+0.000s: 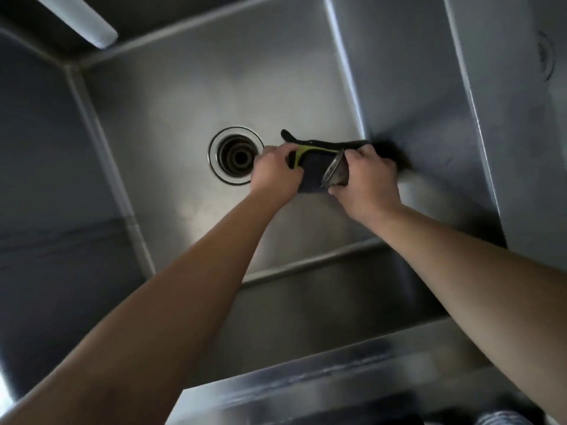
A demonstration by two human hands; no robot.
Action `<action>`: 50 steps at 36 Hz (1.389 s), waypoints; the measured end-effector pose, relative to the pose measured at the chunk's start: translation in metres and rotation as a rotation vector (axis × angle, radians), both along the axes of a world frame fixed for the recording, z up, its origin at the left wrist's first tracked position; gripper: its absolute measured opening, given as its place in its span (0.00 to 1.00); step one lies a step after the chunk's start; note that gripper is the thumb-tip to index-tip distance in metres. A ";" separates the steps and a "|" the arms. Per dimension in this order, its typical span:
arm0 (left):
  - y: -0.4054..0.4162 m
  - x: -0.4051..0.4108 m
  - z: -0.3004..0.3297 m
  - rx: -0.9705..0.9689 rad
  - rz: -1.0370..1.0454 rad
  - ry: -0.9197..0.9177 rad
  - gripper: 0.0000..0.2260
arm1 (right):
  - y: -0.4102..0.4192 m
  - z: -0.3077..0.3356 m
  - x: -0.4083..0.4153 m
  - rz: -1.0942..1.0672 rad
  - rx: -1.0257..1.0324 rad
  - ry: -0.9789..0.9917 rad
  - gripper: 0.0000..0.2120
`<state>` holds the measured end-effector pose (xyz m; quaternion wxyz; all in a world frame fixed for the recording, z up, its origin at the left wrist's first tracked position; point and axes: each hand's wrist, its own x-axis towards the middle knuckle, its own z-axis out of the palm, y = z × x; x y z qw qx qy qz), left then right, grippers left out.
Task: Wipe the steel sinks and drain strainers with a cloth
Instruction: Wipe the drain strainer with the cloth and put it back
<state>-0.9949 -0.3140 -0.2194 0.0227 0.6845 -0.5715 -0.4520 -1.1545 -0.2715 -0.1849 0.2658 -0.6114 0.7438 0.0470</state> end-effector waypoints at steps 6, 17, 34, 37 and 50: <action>0.004 -0.013 -0.007 -0.105 -0.133 -0.209 0.18 | -0.001 0.001 -0.006 0.016 0.017 0.036 0.25; -0.006 -0.013 0.006 -0.031 0.009 0.040 0.19 | -0.003 0.000 -0.004 -0.054 -0.036 -0.088 0.29; -0.006 -0.015 0.011 0.263 0.000 0.372 0.14 | 0.000 -0.004 -0.005 -0.053 0.028 -0.109 0.29; -0.013 -0.013 0.010 0.225 0.031 0.334 0.14 | 0.000 -0.005 -0.005 -0.021 0.053 -0.089 0.31; -0.038 -0.010 0.014 0.224 -0.104 0.220 0.07 | -0.001 0.003 -0.009 -0.069 0.054 -0.189 0.29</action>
